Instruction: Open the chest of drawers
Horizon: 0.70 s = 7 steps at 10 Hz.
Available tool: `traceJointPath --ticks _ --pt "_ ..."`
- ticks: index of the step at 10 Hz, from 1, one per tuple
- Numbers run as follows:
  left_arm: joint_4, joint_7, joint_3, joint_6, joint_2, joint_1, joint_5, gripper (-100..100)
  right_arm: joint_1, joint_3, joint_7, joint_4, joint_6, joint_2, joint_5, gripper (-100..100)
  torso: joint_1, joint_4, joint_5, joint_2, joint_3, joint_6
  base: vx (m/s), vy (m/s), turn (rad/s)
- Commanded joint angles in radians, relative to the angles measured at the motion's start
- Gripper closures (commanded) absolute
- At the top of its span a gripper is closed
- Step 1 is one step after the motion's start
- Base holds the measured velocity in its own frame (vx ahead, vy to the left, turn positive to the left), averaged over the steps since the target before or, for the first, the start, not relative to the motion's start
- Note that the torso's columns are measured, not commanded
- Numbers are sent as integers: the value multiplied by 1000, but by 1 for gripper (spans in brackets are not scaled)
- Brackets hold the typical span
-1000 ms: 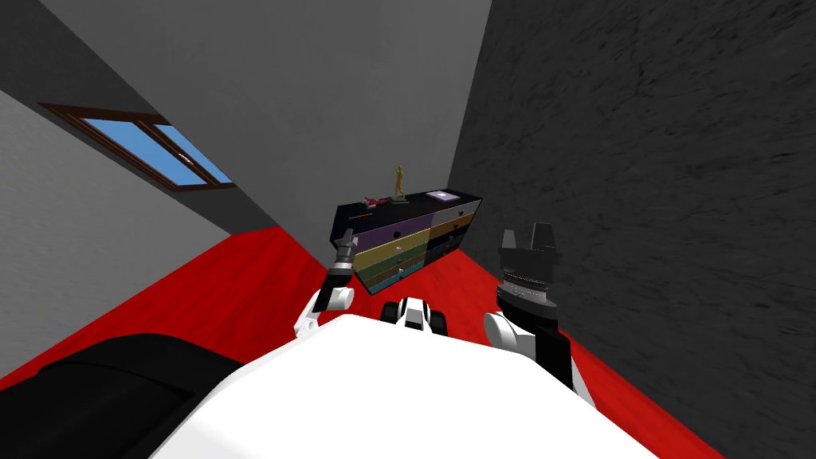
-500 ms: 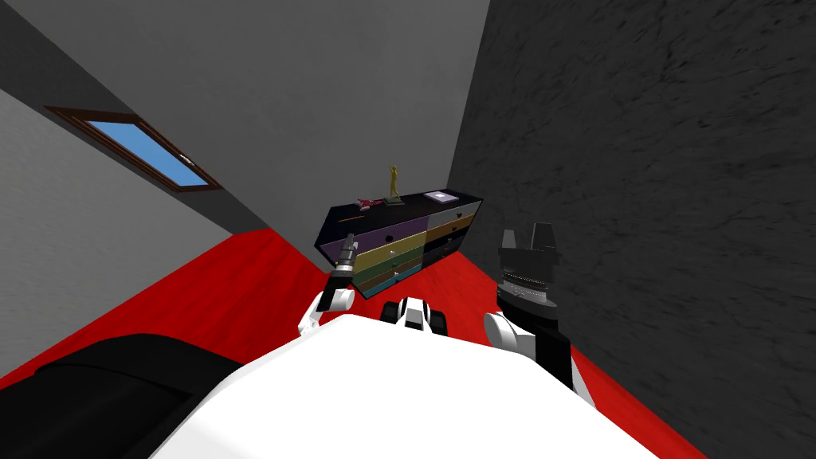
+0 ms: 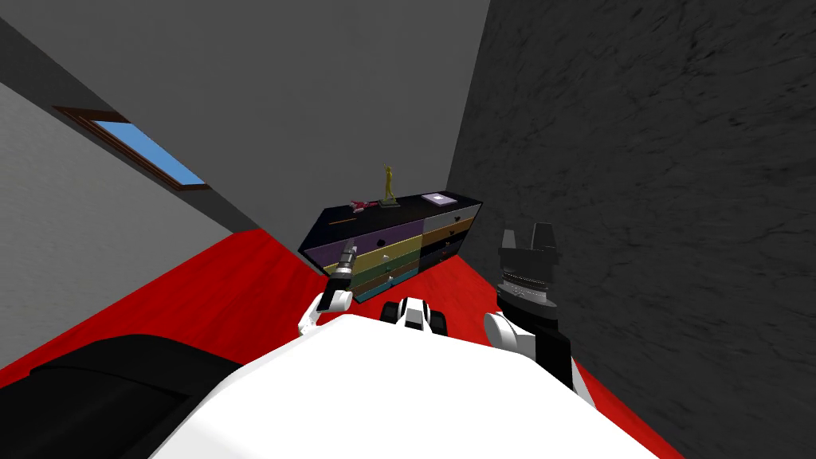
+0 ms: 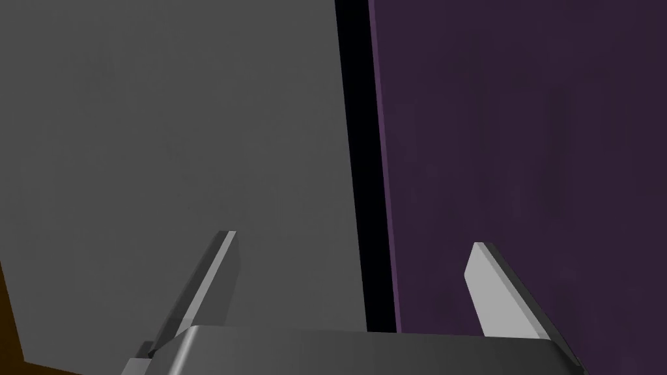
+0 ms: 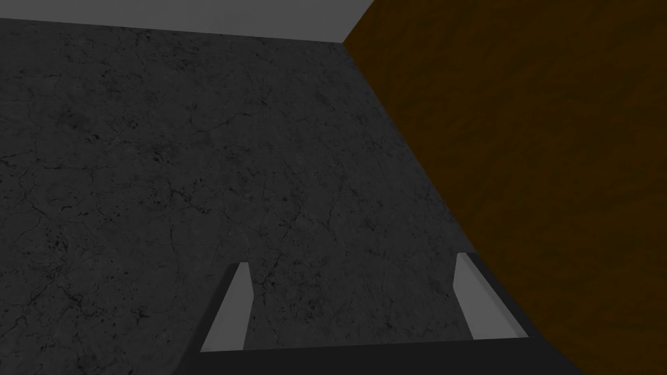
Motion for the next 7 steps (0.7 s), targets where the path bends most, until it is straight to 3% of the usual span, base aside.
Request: traceJointPath --ticks 1,4,7 --pt "62 -3 9 -12 0 -9 -4 -100 0 0 0 0 0 0 0 0 3 0 1 1 0 0 117 -102 28" --pt "124 -5 21 -22 -28 -20 -7 -100 0 0 0 0 0 0 0 0 2 1 1 3 2 0 91 -95 35" --pt "195 -7 34 -34 -123 -33 -10 -100 0 0 0 0 0 0 0 0 -2 0 0 0 0 0 115 -135 40"
